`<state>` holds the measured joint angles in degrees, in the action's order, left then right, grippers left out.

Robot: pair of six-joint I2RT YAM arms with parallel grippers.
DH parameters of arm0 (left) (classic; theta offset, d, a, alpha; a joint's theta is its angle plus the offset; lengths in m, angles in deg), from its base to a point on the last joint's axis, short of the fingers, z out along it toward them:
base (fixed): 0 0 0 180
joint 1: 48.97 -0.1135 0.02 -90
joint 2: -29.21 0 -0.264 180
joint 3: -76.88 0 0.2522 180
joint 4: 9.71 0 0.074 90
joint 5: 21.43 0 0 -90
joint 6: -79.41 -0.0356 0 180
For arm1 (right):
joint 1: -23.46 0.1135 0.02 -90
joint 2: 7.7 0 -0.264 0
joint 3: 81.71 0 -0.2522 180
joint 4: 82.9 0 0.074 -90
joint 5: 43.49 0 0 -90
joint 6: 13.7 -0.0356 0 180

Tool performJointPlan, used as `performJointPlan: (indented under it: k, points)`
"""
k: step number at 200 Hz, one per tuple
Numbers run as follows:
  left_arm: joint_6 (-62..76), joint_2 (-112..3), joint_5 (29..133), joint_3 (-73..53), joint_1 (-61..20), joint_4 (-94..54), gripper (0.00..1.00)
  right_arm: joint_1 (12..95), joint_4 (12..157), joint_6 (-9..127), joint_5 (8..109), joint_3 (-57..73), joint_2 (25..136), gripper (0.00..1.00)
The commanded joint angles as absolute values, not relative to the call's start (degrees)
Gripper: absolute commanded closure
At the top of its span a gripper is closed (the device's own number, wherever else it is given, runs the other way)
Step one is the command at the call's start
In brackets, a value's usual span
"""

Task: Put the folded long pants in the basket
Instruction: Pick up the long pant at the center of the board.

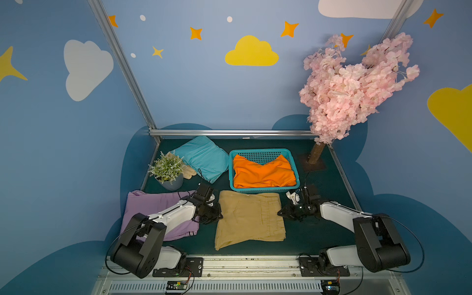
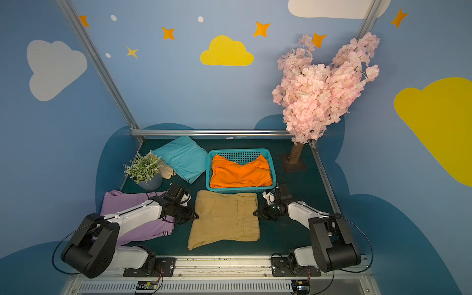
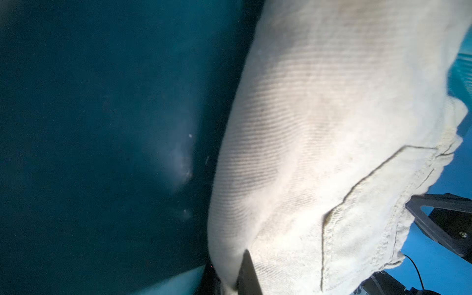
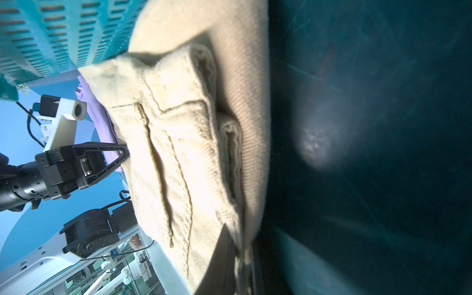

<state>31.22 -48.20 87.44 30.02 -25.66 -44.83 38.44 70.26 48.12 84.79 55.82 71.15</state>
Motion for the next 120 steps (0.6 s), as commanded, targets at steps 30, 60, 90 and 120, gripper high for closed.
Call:
performJointPlan:
  k: [30, 60, 90, 120]
  points:
    - [33.5, -31.6, 82.5, 25.0, -25.2, -69.4, 0.97, 43.7, 60.1, 50.4, 89.3, 52.3, 63.3, 1.00]
    - [35.3, -20.9, 86.3, 20.0, -25.2, -76.4, 0.97, 47.4, 52.0, 52.0, 92.4, 46.4, 60.0, 1.00]
    - [33.2, -16.1, 86.4, 8.5, -25.4, -85.8, 0.97, 49.4, 46.1, 53.5, 94.9, 36.8, 56.7, 1.00]
    - [29.2, -19.1, 84.2, -4.6, -25.7, -87.5, 0.98, 48.7, 47.8, 48.0, 88.7, 26.8, 52.5, 1.00]
